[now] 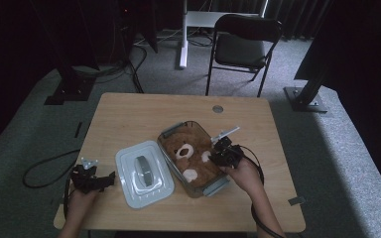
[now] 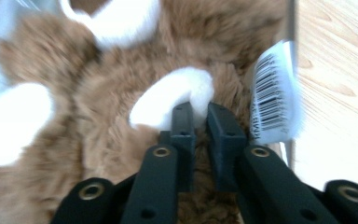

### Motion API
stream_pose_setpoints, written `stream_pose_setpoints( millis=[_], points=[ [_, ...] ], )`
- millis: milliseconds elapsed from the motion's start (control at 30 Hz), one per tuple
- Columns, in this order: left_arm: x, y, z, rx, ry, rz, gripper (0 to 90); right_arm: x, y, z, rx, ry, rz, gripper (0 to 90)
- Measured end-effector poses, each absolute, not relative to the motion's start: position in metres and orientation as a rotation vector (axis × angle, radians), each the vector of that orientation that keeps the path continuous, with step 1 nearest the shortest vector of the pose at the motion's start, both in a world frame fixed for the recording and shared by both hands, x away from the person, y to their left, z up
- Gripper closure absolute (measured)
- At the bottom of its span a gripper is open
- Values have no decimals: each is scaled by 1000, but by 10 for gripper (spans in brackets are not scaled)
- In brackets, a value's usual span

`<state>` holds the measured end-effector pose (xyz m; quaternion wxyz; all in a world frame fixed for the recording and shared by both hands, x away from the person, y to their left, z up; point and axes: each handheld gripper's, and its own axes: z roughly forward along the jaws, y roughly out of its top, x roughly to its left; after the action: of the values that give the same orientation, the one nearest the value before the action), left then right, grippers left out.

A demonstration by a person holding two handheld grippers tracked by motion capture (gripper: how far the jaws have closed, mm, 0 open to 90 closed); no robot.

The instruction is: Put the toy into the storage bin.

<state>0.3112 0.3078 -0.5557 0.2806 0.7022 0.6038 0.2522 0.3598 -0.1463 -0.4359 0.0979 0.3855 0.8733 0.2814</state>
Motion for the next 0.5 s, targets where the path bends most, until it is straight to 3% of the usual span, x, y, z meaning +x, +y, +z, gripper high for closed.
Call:
stream_pose_setpoints(
  millis=[267, 500],
  points=[
    [311, 308, -556, 1885, 1617, 676, 16, 344, -178, -407, 1131, 2527, 1165, 661],
    [311, 308, -555, 1884, 1619, 674, 16, 351, -174, -389, 1092, 2452, 1189, 797]
  ],
)
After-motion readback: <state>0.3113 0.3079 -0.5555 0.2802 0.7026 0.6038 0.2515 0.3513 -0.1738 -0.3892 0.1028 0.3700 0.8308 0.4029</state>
